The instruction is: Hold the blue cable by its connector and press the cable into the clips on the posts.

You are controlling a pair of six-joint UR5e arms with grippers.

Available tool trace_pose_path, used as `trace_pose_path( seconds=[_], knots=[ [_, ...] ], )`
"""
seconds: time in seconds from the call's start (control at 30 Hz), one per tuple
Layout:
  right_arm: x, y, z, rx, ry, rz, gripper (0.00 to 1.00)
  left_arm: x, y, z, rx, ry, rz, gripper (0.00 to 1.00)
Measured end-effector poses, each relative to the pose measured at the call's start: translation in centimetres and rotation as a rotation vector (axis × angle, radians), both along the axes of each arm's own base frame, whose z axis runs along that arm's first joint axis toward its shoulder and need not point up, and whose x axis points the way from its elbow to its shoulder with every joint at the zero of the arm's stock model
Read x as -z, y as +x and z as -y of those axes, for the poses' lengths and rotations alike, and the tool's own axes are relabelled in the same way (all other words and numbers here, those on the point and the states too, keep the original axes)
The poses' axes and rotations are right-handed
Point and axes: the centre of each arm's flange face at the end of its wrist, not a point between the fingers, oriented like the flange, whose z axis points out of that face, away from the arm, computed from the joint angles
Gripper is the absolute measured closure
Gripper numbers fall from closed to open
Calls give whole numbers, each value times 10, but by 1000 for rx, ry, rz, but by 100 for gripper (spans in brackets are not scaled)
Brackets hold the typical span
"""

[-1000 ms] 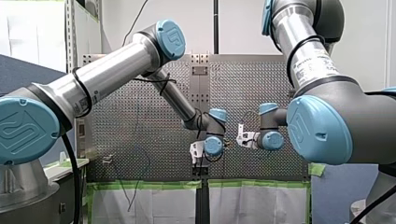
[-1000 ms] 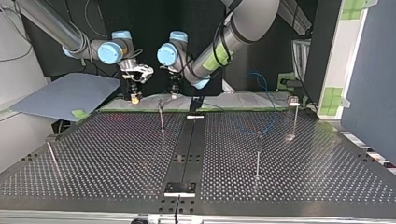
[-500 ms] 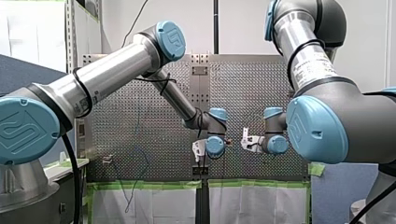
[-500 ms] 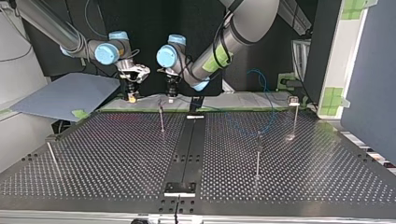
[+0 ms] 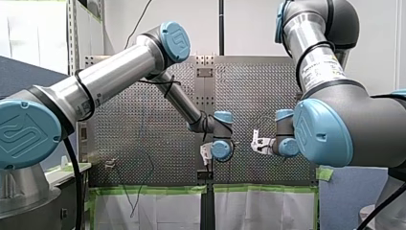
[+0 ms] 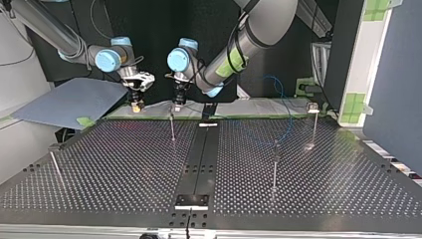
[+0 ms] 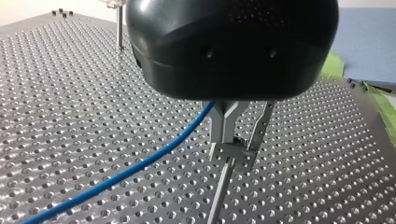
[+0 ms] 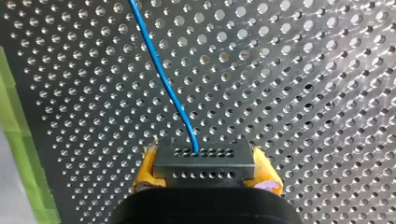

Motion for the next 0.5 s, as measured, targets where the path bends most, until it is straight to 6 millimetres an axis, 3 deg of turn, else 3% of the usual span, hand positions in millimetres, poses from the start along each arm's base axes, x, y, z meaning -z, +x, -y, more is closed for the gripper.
trace_pose_path(
  seconds=[0.13, 0.33, 0.5],
  knots=[
    [-5, 0, 8, -12, -12, 8, 100, 13, -2, -2, 9, 18, -20, 100],
    [-10, -5, 18, -7, -23, 15, 100, 47, -6, -6, 12, 39, -52, 100],
    [-10, -10, 22, 0, -25, 16, 100, 55, -5, -8, 20, 46, -55, 100]
  ],
)
